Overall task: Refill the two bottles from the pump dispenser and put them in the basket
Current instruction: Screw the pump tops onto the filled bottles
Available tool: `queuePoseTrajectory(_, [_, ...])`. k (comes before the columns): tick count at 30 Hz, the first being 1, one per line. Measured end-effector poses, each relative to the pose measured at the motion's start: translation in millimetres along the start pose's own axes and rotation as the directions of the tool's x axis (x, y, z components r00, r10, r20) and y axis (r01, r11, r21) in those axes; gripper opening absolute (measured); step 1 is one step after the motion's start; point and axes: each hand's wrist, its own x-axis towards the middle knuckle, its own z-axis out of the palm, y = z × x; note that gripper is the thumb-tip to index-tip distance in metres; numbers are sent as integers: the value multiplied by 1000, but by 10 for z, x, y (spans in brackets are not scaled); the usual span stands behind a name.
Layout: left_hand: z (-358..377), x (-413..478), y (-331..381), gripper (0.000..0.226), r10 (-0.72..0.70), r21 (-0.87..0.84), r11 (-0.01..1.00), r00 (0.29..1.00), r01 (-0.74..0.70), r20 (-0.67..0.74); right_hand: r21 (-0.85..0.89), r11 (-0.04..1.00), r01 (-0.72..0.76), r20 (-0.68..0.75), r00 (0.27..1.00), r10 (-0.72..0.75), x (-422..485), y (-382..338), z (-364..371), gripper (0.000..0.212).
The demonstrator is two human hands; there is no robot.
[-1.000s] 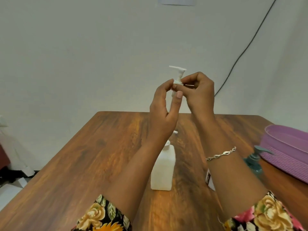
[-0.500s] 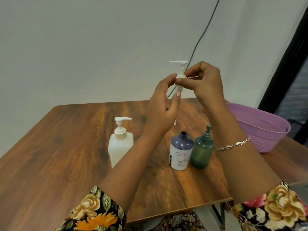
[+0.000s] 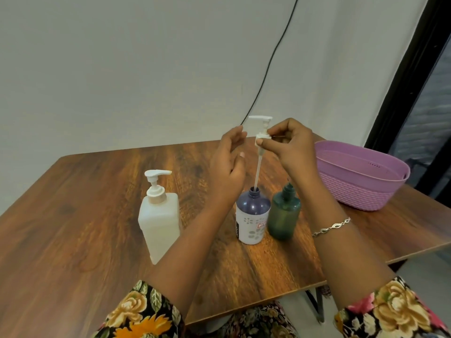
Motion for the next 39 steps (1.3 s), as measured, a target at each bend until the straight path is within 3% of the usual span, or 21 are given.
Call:
queuePoseTrajectory(4, [-43,-196,-285,44,-226,130,968,973,217,55,51,997,-56,24,998,55,-115,219,43,26])
queuePoseTrajectory(7, [-40,-355,-468,56,-380,295,901,906,317,187,37,994,-101,49,994,99,-225,402,89,28])
queuePoseTrajectory(10, [5,-474,-603,75,-465,287,878,828,384,314,37,988,-148,63,987,146,-336,547,129,26])
queuePoseTrajectory(28, [177,-500,-763,70,-418,171,908,856,382,303,29,988,-155,66,986,152,-653,774,172,28])
queuePoseTrajectory(34, [191,-556,-784,66,-421,164,907,862,389,283,-71,984,-164,108,979,171,-668,832,202,33])
queuePoseTrajectory(39, [201,-564,-759,72,-415,146,910,864,389,286,20,985,-173,167,972,168,-677,770,195,32])
